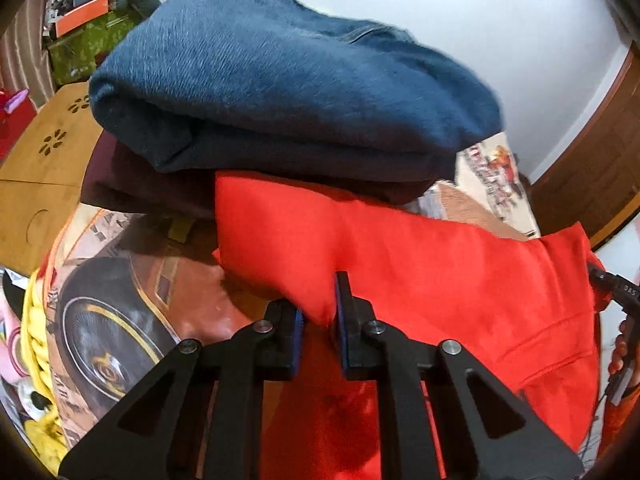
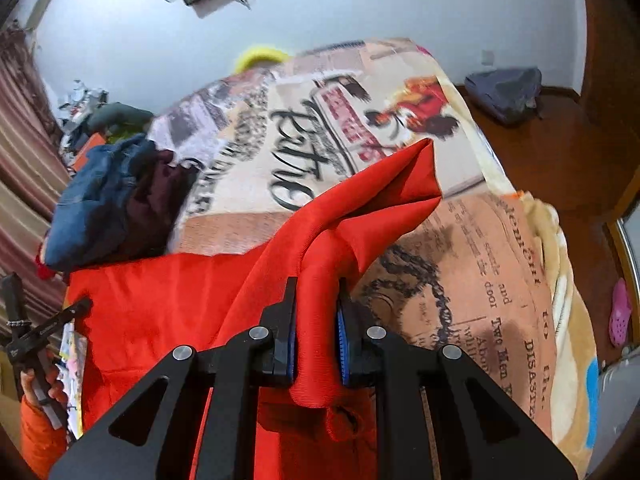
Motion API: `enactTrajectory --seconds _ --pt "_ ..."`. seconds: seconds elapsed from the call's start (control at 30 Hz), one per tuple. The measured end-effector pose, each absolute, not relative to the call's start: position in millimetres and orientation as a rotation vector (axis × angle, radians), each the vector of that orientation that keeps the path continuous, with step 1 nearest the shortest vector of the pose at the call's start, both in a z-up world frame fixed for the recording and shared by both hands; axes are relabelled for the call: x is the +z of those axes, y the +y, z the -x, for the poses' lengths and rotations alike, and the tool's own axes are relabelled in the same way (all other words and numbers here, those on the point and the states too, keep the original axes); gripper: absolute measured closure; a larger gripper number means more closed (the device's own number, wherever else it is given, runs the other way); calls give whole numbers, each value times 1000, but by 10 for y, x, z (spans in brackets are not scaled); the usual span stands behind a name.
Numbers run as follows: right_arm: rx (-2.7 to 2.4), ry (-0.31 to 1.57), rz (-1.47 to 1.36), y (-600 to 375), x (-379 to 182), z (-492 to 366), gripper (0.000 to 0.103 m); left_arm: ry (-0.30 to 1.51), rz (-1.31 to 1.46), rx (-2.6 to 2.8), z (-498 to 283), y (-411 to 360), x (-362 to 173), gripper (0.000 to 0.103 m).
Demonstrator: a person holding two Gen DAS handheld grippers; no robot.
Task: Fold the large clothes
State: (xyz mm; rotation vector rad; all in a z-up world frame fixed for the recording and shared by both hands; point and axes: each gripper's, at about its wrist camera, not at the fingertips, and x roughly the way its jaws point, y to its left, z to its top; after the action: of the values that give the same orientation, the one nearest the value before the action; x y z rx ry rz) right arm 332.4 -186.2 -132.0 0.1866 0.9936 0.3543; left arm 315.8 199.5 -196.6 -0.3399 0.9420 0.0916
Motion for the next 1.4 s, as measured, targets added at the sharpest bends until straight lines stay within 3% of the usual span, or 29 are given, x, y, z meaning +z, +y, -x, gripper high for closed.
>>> enactTrajectory --seconds 0.27,0.4,0.5,0.63,0.83,0.93,1.07,1.4 --pt "306 1095 -209 -2029 -1648 -3411 83 1011 344 117 -3168 2108 -2225 89" --pt "253 1092 -166 -2068 -1581 -3351 83 1046 285 138 -3100 2007 -2282 78" --pt "230 1061 -87 -2079 -1450 -3259 81 1052 233 150 -3019 1915 -2235 77" --pt "227 1004 -23 -2131 -1209 -3052 63 1031 192 150 -2847 1838 -2051 77" --pt "250 915 -12 -2202 -834 -2669 59 962 171 128 -2545 1721 -1665 76" --pt "265 888 1 -2190 -706 -2517 57 928 166 112 -2440 1661 -1511 69" --pt "299 844 22 -2179 -592 -2247 41 889 149 91 -2207 1623 -1348 59" --pt "294 887 33 -2324 -866 -1757 40 1039 206 39 -1668 1695 -1714 53"
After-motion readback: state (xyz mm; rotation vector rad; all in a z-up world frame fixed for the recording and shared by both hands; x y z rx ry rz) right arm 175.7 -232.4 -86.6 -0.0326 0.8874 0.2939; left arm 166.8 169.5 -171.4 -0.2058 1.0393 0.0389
